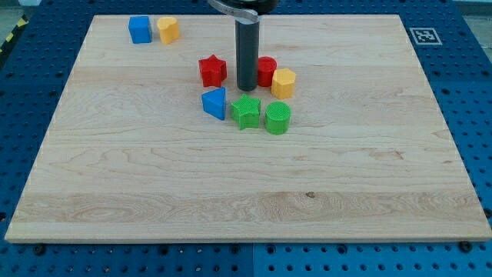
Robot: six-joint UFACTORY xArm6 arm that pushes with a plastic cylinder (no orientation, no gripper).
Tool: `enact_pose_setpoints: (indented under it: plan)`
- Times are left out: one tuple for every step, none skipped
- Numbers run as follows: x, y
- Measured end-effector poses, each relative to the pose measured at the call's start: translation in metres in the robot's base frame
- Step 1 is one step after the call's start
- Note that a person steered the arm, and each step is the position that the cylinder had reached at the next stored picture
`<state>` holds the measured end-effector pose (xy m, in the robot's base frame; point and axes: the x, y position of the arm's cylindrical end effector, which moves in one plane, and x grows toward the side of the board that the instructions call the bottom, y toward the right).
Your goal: Move the red star slightly to the left
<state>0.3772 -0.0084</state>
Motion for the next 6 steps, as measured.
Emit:
enact_pose_setpoints:
  plan:
    - [-0.029,-0.059]
    - [-0.032,-0.073]
    - [0.012,-0.060]
    - [0.029,-0.098]
    - [0.010,-0.124]
    - [-0.020,-0.109]
